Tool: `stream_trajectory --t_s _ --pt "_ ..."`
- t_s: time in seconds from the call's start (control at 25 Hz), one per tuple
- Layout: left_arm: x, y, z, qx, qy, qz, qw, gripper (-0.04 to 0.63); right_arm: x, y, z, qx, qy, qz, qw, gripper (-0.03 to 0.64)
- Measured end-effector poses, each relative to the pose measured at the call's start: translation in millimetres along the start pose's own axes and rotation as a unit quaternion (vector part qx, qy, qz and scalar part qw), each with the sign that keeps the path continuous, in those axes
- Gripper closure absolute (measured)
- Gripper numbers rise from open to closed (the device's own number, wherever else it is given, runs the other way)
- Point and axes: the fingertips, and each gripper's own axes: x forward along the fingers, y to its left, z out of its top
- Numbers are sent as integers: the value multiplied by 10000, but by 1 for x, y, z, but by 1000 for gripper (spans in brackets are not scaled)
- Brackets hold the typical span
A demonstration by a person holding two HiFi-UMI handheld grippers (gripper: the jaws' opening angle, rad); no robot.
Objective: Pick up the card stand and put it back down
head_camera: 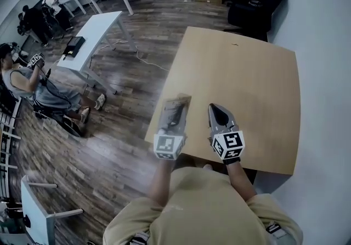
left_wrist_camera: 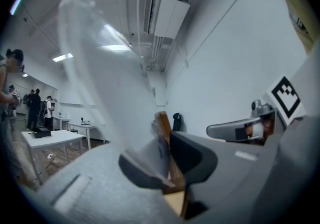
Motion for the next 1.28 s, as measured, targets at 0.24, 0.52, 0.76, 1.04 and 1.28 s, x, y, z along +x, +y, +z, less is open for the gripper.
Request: stream_trajectory --t_s 0.24,0.52,0.76,1.04,1.28 --pt "-5 -29 5 -114 -163 -115 9997 549 -36 -11 2 1 -103 -152 9998 614" --pt "28 -101 -5 -181 41 -893 9958 549 -86 -63 -5 199 -225 -791 9964 614" --pt "68 -174 -14 -93 182 -1888 9818 548 -141 -125 -15 444 -304 -1779 9826 614" --pt "127 -238 -42 268 774 -2926 9527 548 -191 -185 -42 930 -107 -2688 9586 614" --pt "222 -244 -85 731 1178 -3499 9265 546 -165 -261 -68 1095 155 -3050 9459 614"
